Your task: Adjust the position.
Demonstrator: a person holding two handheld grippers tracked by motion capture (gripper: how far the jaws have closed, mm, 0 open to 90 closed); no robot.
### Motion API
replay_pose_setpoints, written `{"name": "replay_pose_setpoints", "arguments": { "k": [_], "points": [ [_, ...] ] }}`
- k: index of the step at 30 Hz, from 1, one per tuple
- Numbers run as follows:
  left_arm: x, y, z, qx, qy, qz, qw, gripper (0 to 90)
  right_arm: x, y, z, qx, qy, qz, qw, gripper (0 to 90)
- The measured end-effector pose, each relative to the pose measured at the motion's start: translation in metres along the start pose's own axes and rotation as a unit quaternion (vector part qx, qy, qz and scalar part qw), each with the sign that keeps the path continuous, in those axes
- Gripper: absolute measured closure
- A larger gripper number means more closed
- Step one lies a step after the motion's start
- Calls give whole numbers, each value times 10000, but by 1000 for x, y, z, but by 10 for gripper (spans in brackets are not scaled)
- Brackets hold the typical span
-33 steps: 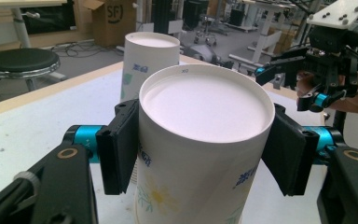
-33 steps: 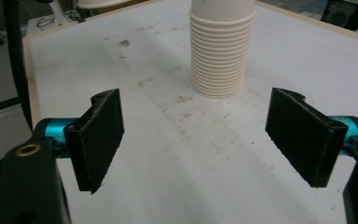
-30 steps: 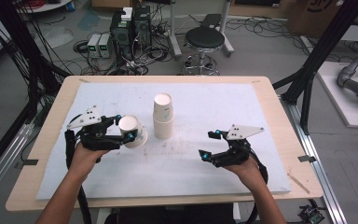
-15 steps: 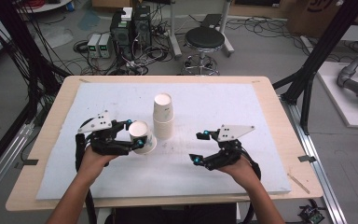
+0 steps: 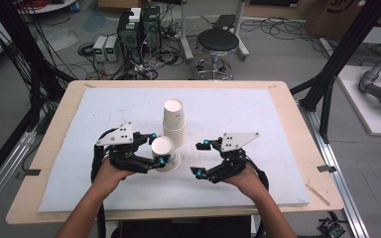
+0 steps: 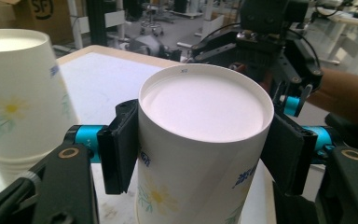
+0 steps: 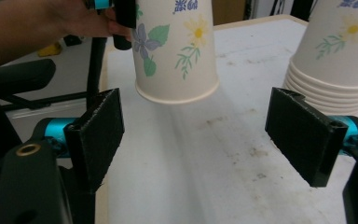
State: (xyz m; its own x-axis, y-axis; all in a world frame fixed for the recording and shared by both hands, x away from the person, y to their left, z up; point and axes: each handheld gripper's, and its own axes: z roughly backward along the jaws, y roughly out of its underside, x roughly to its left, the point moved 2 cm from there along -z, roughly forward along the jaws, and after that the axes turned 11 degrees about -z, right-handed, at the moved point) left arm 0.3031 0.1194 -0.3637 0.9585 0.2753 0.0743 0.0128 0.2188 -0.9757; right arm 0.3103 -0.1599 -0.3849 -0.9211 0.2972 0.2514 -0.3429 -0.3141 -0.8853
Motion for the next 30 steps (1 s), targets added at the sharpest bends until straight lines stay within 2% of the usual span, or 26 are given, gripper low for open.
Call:
{"name": "replay_pose_setpoints", "arguments": {
  "k": [10,16,22,27,30],
  "points": [
    [-8,-6,-20,-74,441,-68,9990,347,7,1,-7,81,-272,86,9996,197],
    [-11,-8,-31,-158,638,-24,9978,348,9,3,-12,134,-353,96,9992,198],
    [-12,-8,-36,-287,756,54,9967,349,10,4,-16,151,-496,34,9987,200],
    [-14,-7,-39,-292,835,72,9961,350,8,5,-18,119,-572,2,9983,204],
    [-15,-7,-41,-328,876,84,9956,350,9,6,-18,119,-676,-11,9976,261]
  ]
}}
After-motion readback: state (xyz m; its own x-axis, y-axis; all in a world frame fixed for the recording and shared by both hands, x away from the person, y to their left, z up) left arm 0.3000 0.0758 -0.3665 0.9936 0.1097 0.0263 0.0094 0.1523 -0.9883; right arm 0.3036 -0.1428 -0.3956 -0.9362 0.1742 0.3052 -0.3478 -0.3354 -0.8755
